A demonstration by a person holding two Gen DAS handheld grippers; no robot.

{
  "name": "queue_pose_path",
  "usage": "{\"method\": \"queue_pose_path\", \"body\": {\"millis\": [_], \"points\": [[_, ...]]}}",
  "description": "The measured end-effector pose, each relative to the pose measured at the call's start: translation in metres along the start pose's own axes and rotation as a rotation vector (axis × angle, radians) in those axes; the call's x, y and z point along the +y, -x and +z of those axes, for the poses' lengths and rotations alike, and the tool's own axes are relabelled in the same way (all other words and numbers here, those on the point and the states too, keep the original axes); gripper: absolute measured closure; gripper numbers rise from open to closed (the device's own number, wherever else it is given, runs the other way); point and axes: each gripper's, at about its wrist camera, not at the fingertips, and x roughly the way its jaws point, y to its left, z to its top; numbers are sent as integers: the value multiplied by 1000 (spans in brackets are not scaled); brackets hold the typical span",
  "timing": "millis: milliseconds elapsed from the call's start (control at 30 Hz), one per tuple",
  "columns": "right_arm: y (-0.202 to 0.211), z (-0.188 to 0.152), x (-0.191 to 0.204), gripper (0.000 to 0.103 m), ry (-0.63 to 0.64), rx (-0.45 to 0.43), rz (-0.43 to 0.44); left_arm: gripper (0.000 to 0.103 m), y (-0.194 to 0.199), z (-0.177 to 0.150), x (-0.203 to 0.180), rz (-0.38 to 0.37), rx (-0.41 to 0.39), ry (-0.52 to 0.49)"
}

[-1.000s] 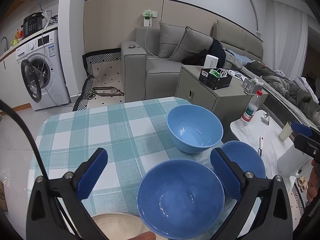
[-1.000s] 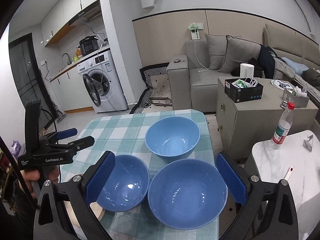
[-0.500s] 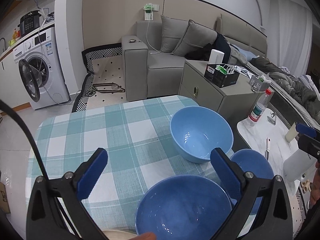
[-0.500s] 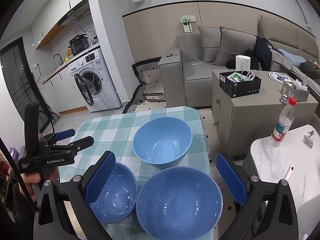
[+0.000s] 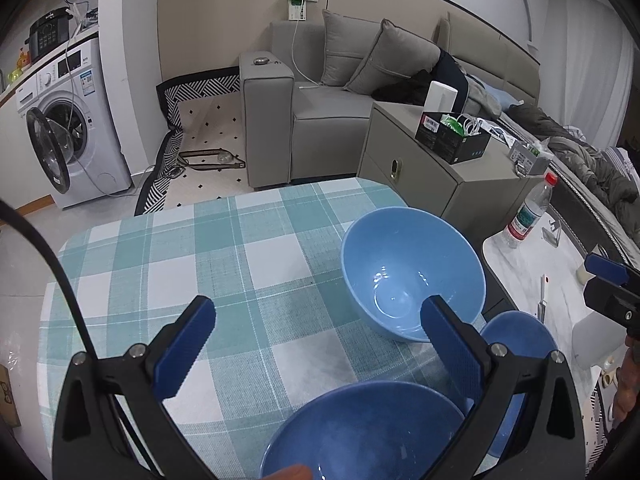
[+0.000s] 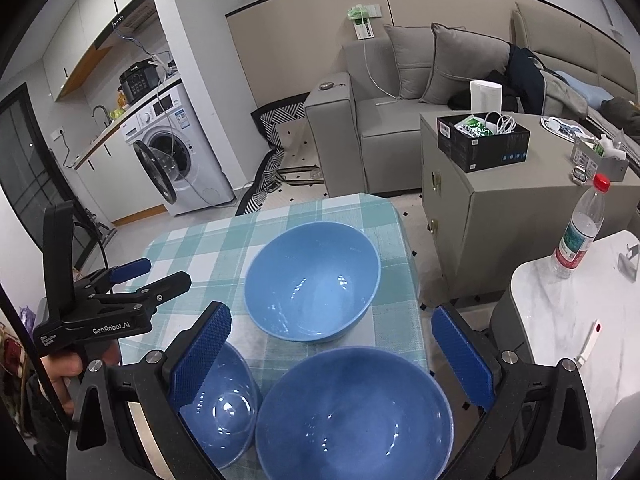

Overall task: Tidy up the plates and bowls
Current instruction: 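Move both tools toward the blue bowls beside the plates, then close the left tool on a blue bowl rim while the right tool grips it too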

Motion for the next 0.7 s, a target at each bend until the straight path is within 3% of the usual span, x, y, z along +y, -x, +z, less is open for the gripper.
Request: {"method": "queue_pose_path", "body": {"millis": [700], "points": [[-62, 10, -24, 1, -7, 77, -48, 0, -55, 14, -12, -16, 112, -42]]}}
